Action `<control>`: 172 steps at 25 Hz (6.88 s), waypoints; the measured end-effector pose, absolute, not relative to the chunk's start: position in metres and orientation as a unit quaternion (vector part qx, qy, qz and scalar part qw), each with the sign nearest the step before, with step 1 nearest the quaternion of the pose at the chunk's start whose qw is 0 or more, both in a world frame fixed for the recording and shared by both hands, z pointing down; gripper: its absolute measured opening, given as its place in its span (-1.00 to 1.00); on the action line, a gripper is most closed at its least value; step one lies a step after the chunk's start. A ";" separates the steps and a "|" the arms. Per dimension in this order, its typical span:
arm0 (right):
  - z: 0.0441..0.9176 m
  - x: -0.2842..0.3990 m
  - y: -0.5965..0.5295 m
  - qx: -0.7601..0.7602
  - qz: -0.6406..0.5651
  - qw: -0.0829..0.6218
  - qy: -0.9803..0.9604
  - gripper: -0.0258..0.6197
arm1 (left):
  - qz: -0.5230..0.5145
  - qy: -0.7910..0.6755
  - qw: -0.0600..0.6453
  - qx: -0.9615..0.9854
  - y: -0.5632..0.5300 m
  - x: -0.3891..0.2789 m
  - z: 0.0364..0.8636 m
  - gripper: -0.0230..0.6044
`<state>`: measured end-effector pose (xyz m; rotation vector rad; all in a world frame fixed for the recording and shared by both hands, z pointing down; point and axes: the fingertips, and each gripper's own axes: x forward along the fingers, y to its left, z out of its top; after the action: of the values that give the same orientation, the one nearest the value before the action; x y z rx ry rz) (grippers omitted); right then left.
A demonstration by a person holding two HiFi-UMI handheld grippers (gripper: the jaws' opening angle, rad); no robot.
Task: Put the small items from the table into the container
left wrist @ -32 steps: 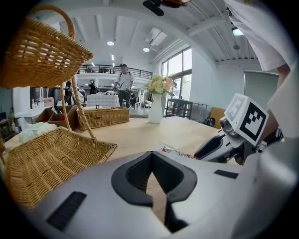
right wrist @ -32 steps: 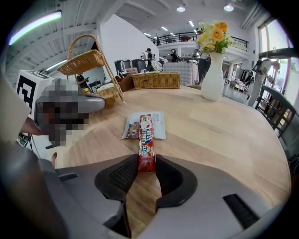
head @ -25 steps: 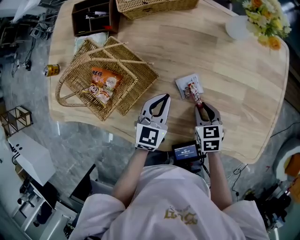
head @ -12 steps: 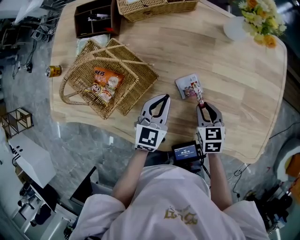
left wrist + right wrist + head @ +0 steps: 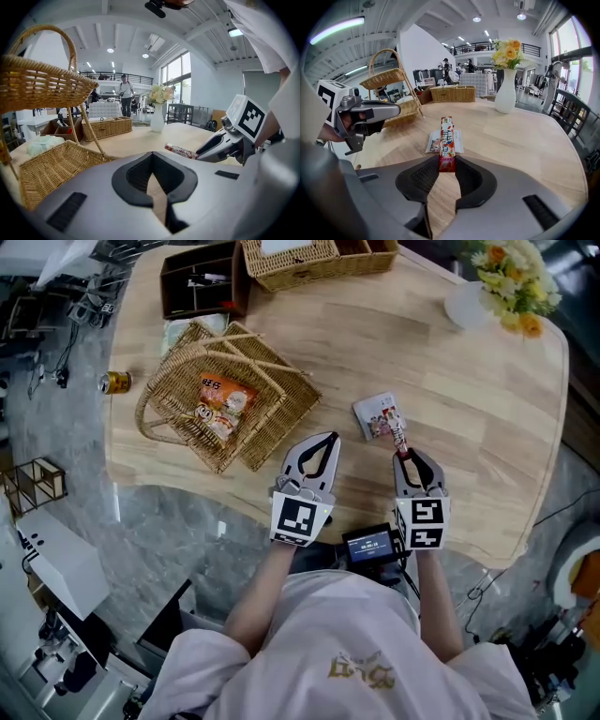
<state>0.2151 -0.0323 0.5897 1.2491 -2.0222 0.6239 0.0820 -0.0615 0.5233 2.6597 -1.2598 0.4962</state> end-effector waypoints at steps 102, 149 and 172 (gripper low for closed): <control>0.399 -0.053 -0.073 0.319 0.071 0.246 -0.913 -0.54 | 0.050 -0.646 0.025 0.762 -0.012 -0.173 0.366 -0.95; 0.322 0.066 -0.067 0.476 -0.005 0.128 -0.870 -0.86 | 0.031 -0.566 -0.014 0.824 -0.035 -0.088 0.316 -0.95; 0.327 0.132 -0.069 0.515 0.015 0.127 -0.847 -0.86 | 0.029 -0.525 -0.033 0.850 -0.045 -0.031 0.296 -0.95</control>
<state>0.1317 -0.0690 0.3271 1.4997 -2.4664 0.0443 -0.0313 -0.0453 0.2963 2.7285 -1.6846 0.0942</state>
